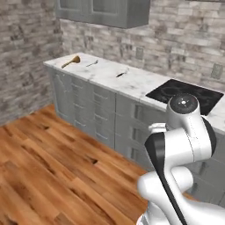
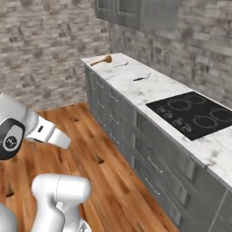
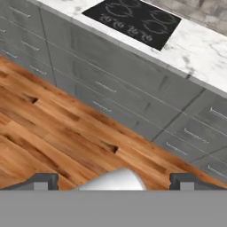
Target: Organize the utensils by type. Pick up the wooden spoons from the counter and place them in the open cabinet. Then pick up the metallic utensils from the counter and place them in the open drawer.
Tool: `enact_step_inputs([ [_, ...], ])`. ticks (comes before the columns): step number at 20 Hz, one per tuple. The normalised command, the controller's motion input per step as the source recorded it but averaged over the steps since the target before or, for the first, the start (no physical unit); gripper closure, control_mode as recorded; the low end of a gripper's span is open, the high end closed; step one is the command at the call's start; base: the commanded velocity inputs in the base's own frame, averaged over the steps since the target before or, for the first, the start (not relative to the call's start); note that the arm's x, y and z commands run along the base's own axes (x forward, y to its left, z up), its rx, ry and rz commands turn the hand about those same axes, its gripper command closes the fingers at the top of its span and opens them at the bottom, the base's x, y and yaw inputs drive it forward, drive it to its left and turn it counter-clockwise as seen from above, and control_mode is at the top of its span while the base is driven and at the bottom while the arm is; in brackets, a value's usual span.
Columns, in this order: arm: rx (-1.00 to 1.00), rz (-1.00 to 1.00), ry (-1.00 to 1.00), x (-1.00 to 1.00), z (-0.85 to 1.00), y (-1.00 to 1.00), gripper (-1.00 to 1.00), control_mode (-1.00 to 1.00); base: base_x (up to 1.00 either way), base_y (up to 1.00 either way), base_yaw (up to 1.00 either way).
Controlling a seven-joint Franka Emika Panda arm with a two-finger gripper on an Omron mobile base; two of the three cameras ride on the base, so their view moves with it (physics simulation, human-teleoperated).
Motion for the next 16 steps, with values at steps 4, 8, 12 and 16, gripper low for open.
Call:
enact_step_inputs([
  [4, 0.00, 0.00, 0.00, 0.00, 0.00, 0.00, -1.00, 1.00, 0.95, 0.51, -0.36],
  [8, 0.00, 0.00, 0.00, 0.00, 0.00, 0.00, -1.00, 1.00, 0.91, 0.53, -0.40],
  [12, 0.00, 0.00, 0.00, 0.00, 0.00, 0.00, -1.00, 1.00, 0.86, 0.60, -0.33],
  [16, 0.00, 0.00, 0.00, 0.00, 0.00, 0.00, -1.00, 1.00, 0.82, 0.64, -0.34],
])
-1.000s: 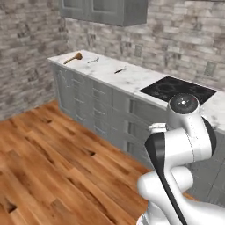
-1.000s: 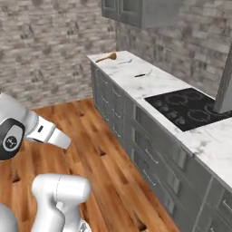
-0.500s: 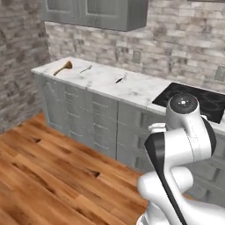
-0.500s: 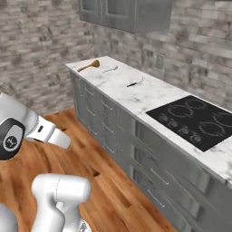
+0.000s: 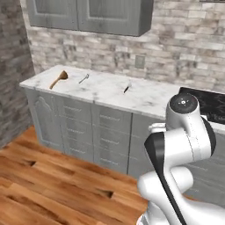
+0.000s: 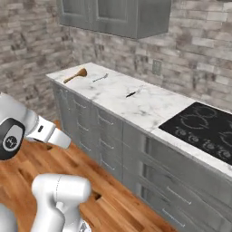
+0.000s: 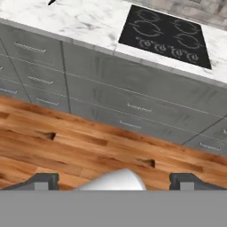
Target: Organize the utensils by type. Pick up the wooden spoons from the counter and place them in the open cabinet. Then pick up the metallic utensils from the counter and place them in the open drawer.
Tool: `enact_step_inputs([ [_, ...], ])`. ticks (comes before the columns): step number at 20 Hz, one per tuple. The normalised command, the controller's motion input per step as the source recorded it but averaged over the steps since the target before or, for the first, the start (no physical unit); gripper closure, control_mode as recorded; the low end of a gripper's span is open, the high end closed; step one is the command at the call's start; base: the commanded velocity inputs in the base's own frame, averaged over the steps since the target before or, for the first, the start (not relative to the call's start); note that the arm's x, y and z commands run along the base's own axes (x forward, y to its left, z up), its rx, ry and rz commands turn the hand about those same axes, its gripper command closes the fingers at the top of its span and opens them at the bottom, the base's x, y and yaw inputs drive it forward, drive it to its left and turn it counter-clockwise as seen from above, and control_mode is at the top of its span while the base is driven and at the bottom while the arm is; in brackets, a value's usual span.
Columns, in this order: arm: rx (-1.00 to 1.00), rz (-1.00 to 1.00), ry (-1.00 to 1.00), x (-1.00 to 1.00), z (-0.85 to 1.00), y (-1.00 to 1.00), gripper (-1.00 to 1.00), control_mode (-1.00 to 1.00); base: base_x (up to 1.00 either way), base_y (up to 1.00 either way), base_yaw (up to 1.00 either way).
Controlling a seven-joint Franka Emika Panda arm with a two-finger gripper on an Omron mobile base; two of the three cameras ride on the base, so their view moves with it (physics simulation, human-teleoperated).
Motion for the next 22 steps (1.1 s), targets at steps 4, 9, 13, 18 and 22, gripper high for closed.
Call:
enact_step_inputs([
  [4, 0.00, 0.00, 0.00, 0.00, 0.00, 0.00, -1.00, 1.00, 0.81, 0.61, -0.42],
  [9, 0.00, 0.00, 0.00, 0.00, 0.00, 0.00, -1.00, 1.00, 0.72, 0.75, -0.27],
  [13, 0.00, 0.00, 0.00, 0.00, 0.00, 0.00, -1.00, 1.00, 0.68, 0.80, -0.17],
  [18, 0.00, 0.00, 0.00, 0.00, 0.00, 0.00, -1.00, 1.00, 0.68, 0.76, -0.26],
  [22, 0.00, 0.00, 0.00, 0.00, 0.00, 0.00, -1.00, 1.00, 0.69, 0.73, -0.34],
])
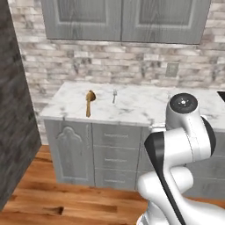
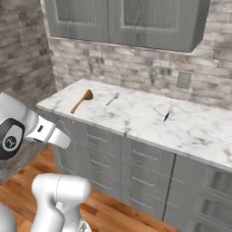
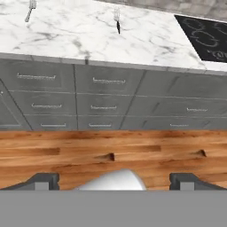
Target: Organize the utensils by type. Pick up the wooden spoons from the counter and place them in the open cabinet. Then pick up the metallic utensils from the counter and place them in the open drawer.
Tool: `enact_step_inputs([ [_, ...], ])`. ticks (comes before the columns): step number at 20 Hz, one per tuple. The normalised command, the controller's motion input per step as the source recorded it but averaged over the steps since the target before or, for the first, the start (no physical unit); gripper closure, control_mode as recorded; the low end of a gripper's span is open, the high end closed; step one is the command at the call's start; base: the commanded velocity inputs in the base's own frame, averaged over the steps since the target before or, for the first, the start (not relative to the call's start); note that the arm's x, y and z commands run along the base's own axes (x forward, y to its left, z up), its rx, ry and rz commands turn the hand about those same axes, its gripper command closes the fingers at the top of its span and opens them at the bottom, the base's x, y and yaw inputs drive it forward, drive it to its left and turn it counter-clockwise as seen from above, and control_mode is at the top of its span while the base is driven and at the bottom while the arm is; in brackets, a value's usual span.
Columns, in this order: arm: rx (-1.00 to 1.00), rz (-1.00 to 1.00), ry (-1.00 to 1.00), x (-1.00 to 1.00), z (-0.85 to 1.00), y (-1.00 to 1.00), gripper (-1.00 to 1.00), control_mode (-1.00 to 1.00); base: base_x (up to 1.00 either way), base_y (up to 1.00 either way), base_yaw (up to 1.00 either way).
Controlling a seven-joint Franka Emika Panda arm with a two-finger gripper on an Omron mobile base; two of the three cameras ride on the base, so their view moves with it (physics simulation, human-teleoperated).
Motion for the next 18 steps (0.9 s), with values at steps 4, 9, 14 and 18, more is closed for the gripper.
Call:
enact_step_inputs([
  [4, 0.00, 0.00, 0.00, 0.00, 0.00, 0.00, -1.00, 1.00, 0.72, 0.68, -0.29],
  [9, 0.00, 0.00, 0.00, 0.00, 0.00, 0.00, -1.00, 1.00, 0.76, 0.39, -0.14],
  [14, 0.00, 0.00, 0.00, 0.00, 0.00, 0.00, -1.00, 1.00, 0.73, 0.03, -0.01],
  [18, 0.00, 0.00, 0.00, 0.00, 0.00, 0.00, -1.00, 1.00, 0.69, 0.15, -0.12],
])
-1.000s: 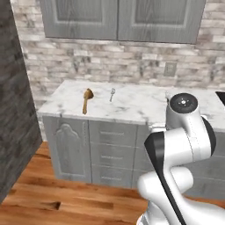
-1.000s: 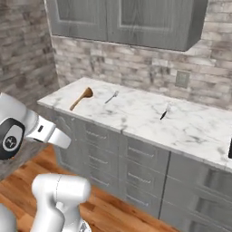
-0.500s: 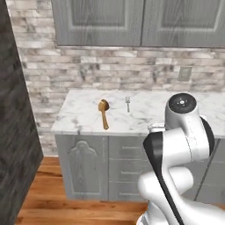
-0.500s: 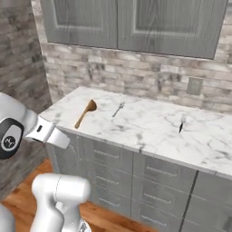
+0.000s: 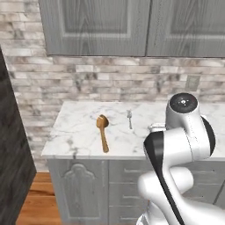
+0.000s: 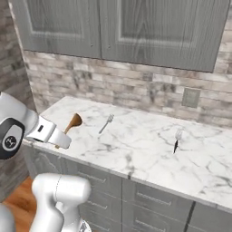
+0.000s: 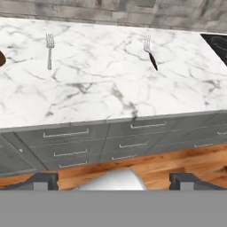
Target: Organize the utensils by type. Pick up the wooden spoons from the counter and place them in the open cabinet. Then pick up the metallic utensils from the counter and place them in the open drawer.
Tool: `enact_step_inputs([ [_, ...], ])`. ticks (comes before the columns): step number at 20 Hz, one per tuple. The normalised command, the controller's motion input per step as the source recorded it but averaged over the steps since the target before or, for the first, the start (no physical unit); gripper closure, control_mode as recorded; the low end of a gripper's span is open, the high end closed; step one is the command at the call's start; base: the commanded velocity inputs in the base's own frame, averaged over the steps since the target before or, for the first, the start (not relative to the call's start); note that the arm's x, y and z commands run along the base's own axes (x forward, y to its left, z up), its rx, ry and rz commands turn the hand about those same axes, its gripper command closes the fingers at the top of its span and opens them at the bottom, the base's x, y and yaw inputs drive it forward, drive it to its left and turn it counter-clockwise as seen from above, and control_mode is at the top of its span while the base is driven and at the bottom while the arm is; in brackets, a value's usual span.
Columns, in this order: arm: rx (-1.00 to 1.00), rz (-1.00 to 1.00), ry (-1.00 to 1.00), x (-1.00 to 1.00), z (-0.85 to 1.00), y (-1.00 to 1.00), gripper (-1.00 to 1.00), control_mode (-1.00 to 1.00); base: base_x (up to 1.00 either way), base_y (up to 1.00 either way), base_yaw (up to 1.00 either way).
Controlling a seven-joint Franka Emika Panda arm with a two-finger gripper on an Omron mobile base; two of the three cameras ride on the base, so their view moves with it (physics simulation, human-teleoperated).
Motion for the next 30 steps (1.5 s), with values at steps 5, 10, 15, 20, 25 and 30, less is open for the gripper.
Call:
enact_step_inputs([
  [5, 0.00, 0.00, 0.00, 0.00, 0.00, 0.00, -1.00, 1.00, 0.46, 0.31, -0.02],
  [10, 0.00, 0.00, 0.00, 0.00, 0.00, 0.00, -1.00, 1.00, 0.44, 0.52, -0.02],
  [15, 0.00, 0.00, 0.00, 0.00, 0.00, 0.00, -1.00, 1.00, 0.53, 0.50, -0.14],
  [20, 0.00, 0.00, 0.00, 0.00, 0.00, 0.00, -1.00, 1.00, 0.39, 0.25, -0.07],
  [25, 0.00, 0.00, 0.01, 0.05, -0.05, 0.05, -1.00, -1.00, 0.10, 0.15, 0.00],
  [30, 0.02, 0.05, 0.15, 0.39, -0.17, 0.32, -1.00, -1.00, 0.00, 0.00, 0.00],
])
